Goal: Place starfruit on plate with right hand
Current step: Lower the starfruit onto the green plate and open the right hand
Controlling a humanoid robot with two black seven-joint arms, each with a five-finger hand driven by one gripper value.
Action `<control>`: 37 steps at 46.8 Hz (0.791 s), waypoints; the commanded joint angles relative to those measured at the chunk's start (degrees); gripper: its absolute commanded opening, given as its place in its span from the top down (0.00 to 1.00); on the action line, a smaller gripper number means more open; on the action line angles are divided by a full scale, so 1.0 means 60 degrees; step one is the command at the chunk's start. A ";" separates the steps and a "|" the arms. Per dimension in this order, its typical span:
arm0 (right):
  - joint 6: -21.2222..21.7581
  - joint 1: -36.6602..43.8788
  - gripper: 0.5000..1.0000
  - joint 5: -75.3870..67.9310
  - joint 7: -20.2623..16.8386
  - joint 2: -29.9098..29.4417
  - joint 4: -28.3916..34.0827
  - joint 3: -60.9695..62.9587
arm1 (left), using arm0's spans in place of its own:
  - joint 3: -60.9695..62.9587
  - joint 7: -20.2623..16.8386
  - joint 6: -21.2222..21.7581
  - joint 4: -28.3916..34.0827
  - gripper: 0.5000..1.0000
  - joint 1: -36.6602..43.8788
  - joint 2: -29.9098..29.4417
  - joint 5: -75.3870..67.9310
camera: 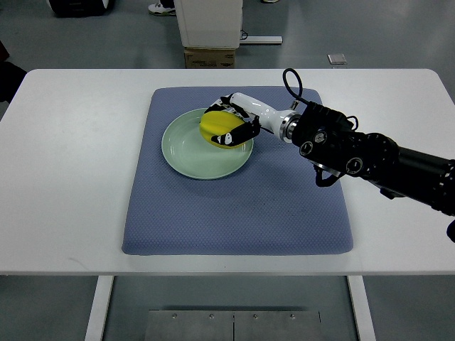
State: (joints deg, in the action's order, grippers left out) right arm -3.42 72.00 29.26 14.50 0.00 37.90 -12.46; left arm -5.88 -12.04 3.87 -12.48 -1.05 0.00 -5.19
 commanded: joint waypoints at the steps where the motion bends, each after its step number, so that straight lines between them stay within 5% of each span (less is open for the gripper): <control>1: 0.0014 -0.0018 0.96 0.0000 0.0000 0.0000 0.0040 0.0011 | -0.0002 0.0000 0.0000 0.0000 0.00 0.0000 0.0000 0.0000; 29: 0.0116 -0.0091 0.84 -0.0073 0.0117 0.0000 0.0480 0.0041 | -0.0002 0.0000 0.0000 0.0000 0.00 0.0000 0.0000 0.0000; 32: 0.0116 -0.0164 0.68 -0.0073 0.0117 0.0000 0.0480 0.0041 | -0.0002 0.0000 0.0000 0.0000 0.00 0.0000 0.0000 0.0000; 37: 0.0101 -0.0237 0.15 -0.0058 0.0088 0.0000 0.0465 0.0041 | -0.0002 0.0000 0.0000 0.0000 0.00 0.0000 0.0000 0.0000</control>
State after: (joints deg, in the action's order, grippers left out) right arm -2.73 70.75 28.82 15.21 0.00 40.79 -12.20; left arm -5.89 -12.04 3.85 -12.48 -1.05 0.00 -5.19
